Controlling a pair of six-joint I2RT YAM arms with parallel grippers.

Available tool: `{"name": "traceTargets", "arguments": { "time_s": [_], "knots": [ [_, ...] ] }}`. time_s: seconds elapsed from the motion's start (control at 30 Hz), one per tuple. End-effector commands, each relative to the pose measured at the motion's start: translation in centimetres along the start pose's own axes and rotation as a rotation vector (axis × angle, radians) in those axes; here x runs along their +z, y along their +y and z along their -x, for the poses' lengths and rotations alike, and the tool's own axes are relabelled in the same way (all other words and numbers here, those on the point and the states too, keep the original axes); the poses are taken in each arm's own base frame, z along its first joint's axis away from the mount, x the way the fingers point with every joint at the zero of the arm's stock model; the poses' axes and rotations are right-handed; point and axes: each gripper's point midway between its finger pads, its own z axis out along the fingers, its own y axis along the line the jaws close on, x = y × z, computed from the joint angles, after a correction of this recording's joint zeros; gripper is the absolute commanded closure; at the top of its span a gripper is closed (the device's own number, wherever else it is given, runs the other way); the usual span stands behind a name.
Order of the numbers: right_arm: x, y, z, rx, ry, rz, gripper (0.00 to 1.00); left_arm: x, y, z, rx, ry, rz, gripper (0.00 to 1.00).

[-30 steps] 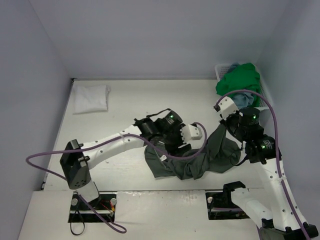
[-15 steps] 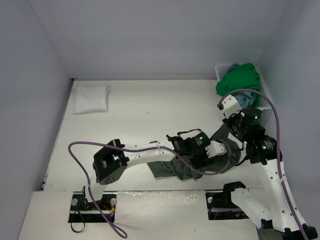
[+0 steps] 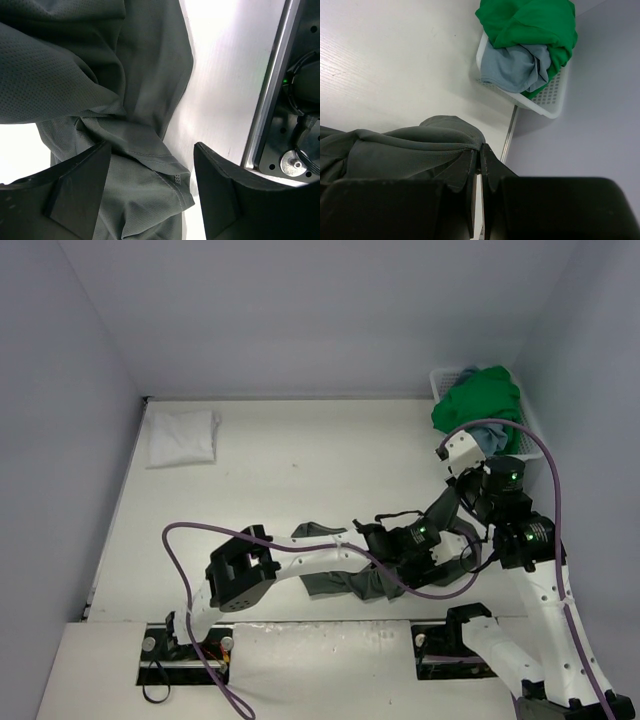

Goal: Fold and stack the t-shirts
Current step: Flatten out the tshirt

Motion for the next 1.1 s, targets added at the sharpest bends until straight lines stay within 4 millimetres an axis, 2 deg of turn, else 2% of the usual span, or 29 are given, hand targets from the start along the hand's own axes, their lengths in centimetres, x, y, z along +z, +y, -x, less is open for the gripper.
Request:
{"name": "traceTargets", "arguments": {
  "time_s": [0.0,0.53,0.63,0.67,0.77,0.8,0.9,1.07],
  "knots": [
    [-0.3,-1.3,1.7,0.029,-0.064,-0.050,1.00,-1.8,-0.4,4.0,0.019,-0.112,0.021,0.39],
    [-0.2,-1.0,1.5,0.018,-0.067,-0.040,1.00,1.3,0.1,-0.1,0.018,-0.002,0.042,0.41],
    [-0.2,-0.9,1.4,0.017,-0.066,-0.036,1.00,1.7,0.4,-0.7,0.024,0.013,0.057,0.48],
    [-0.3,-0.9,1.4,0.019,-0.068,-0.036,1.00,1.6,0.5,-0.7,0.024,0.013,0.061,0.58],
    [-0.2,-0.7,1.2,0.019,-0.066,-0.033,1.00,1.4,0.5,-0.7,0.030,0.013,0.063,0.73],
    [-0.2,-0.7,1.1,0.020,-0.064,-0.032,1.00,1.2,0.6,-0.7,0.031,0.012,0.066,0.82],
    [-0.1,-0.5,1.1,0.024,-0.064,-0.026,1.00,0.5,0.7,-0.1,0.032,0.000,0.079,0.91],
    [-0.1,-0.4,1.1,0.028,-0.064,-0.023,1.00,-1.2,1.6,0.8,0.092,-0.017,0.116,0.96]
  ]
}}
